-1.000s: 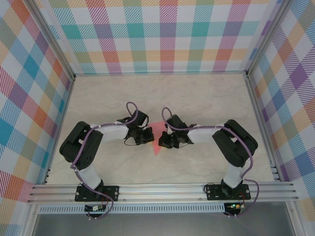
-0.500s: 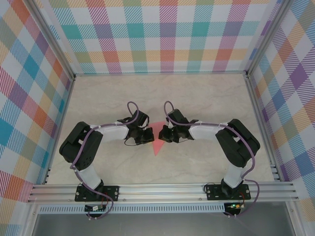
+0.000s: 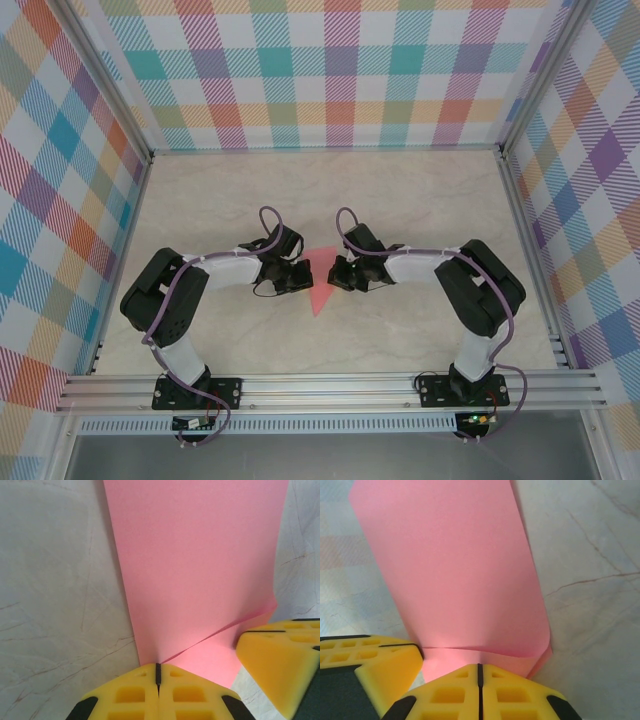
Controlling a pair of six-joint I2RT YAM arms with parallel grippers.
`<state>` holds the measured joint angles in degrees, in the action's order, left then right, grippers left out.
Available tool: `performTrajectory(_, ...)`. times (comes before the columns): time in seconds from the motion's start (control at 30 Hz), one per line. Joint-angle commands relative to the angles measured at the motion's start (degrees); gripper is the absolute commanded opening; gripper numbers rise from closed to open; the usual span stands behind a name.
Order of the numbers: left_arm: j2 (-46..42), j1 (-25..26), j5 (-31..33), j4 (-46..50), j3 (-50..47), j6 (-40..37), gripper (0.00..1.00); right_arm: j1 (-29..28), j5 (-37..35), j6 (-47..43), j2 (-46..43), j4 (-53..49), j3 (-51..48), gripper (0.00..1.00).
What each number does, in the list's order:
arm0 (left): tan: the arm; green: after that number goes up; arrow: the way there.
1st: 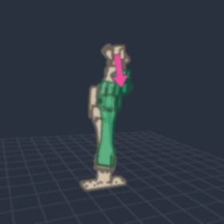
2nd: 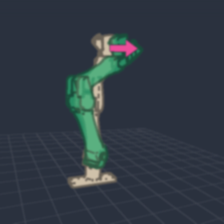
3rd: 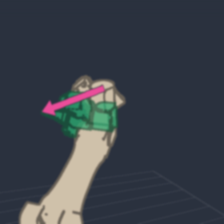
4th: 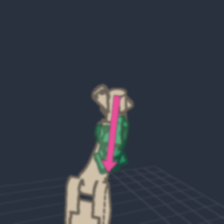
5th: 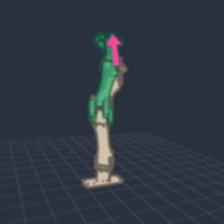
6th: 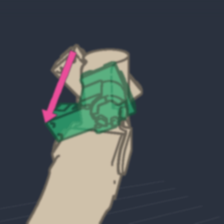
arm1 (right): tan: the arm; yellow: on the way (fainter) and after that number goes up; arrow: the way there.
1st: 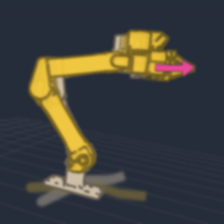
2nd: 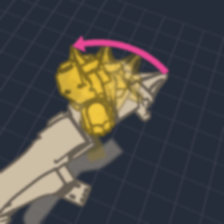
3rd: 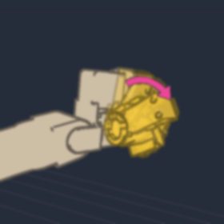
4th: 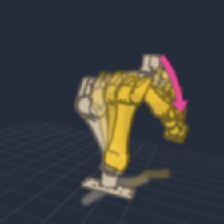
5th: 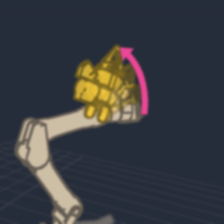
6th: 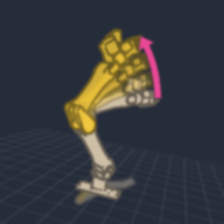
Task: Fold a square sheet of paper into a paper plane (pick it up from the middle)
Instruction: Third fold the triangle at the center of the table.
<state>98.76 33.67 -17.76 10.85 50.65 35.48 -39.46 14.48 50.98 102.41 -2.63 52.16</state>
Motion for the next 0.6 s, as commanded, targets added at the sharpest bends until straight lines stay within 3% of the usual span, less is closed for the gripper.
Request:
performTrajectory(0.0, 0.27, 0.08, 4.75, 4.58, -1.65, -0.91, 0.00, 0.10, 3.30, 0.12, -2.73, 2.32, -0.24, 0.08)
performTrajectory(0.27, 0.57, 0.08, 4.77, 4.61, -1.49, -0.77, 0.00, 0.00, 4.36, 0.43, 1.16, 3.33, -1.01, 0.07)
performTrajectory(0.57, 0.67, 0.08, 5.18, 4.60, -1.73, -0.68, 0.00, 1.82, 0.58, 0.38, 1.70, 1.02, -2.82, 0.07)
